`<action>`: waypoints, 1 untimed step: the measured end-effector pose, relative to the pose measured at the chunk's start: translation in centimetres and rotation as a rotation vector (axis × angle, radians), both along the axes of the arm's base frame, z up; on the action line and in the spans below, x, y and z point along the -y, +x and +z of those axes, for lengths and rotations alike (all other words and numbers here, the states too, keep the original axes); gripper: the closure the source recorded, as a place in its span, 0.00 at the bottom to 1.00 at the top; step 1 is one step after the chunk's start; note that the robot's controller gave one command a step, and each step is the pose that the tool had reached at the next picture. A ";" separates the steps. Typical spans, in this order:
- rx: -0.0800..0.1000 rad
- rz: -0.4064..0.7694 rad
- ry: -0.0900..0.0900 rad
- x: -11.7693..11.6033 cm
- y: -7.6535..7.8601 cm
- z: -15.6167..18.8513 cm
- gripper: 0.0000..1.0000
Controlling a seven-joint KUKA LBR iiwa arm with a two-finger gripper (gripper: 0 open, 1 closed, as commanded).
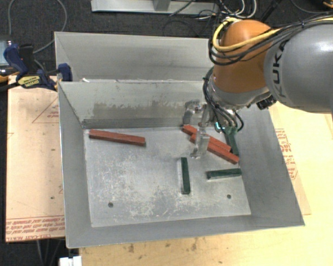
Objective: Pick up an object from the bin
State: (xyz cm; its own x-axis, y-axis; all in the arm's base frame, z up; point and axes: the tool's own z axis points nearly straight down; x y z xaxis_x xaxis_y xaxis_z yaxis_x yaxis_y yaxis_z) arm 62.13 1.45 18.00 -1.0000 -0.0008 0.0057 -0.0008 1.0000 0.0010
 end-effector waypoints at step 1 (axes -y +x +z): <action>0.009 -0.159 0.001 4.3 -1.8 -11.1 0.00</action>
Offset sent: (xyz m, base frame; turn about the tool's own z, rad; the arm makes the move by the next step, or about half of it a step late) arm -0.0187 -0.0424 -0.1100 0.1584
